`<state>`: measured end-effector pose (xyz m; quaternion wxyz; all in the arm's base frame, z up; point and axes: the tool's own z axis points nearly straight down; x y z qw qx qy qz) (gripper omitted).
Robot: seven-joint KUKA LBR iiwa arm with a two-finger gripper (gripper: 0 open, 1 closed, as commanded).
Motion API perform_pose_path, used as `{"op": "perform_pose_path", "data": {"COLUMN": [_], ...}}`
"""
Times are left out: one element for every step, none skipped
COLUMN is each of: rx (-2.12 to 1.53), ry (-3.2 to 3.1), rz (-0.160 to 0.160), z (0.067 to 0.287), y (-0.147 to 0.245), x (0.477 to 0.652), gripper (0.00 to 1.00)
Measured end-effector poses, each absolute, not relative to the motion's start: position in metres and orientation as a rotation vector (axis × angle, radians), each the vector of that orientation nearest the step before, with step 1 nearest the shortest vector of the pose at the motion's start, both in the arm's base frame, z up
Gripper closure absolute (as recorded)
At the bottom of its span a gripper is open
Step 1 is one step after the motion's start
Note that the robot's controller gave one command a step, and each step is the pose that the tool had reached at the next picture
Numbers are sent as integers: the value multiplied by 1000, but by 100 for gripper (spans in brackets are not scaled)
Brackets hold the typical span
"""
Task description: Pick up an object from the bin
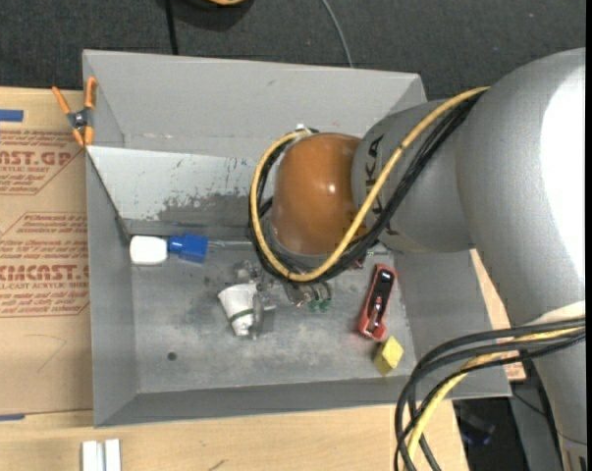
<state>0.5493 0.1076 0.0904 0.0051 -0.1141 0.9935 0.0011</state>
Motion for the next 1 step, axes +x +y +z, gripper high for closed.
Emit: {"op": "perform_pose_path", "data": {"rx": [-336], "ry": [3107], "rz": [4], "z": [248], "y": [128], "x": [550], "gripper": [100]}}
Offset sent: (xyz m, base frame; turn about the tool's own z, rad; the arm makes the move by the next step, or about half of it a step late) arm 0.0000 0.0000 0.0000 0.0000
